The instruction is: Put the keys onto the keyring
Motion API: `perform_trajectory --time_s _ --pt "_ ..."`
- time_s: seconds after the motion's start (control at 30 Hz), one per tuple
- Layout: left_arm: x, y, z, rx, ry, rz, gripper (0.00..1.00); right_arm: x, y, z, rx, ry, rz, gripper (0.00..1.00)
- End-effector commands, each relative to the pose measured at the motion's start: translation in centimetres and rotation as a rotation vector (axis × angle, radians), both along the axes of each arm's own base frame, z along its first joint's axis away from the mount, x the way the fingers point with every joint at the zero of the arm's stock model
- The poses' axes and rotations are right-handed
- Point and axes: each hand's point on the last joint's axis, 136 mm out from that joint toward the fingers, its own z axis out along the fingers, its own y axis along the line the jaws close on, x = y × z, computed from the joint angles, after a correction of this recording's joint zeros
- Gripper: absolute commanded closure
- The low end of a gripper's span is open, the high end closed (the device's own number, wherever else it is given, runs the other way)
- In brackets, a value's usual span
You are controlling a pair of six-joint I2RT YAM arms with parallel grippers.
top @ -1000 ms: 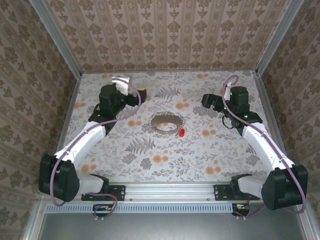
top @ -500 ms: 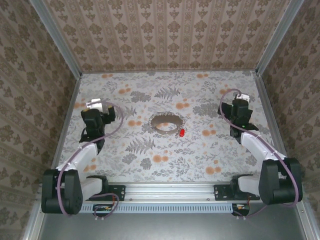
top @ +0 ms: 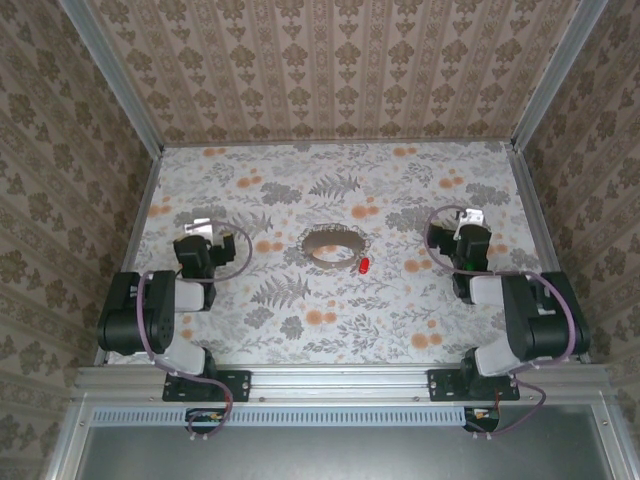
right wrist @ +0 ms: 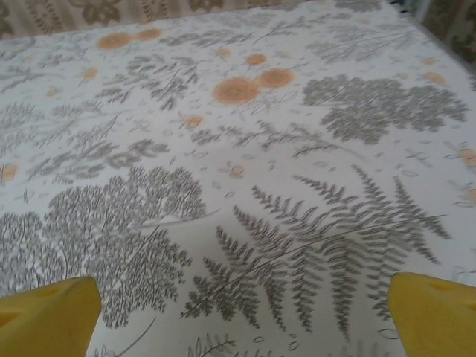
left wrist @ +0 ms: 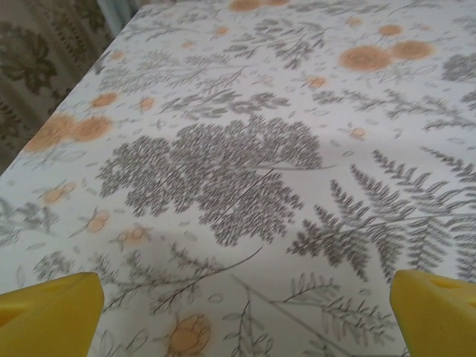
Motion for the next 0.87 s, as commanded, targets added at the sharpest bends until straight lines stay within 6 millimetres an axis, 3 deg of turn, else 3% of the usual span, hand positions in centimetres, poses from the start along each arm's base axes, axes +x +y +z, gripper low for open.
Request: perform_trajectory --time_s 0.0,0.83 --pt "2.13 -1.41 2.12 -0.006 -0.036 -0.102 0.0 1.89 1.59 2.69 -0.001 -0.104 0.107 0.0" --pt "2.15 -1.6 1.97 -0.008 -0.032 -0.112 0.0 1.96 1.82 2.72 -0.036 -0.096 0.098 0.0"
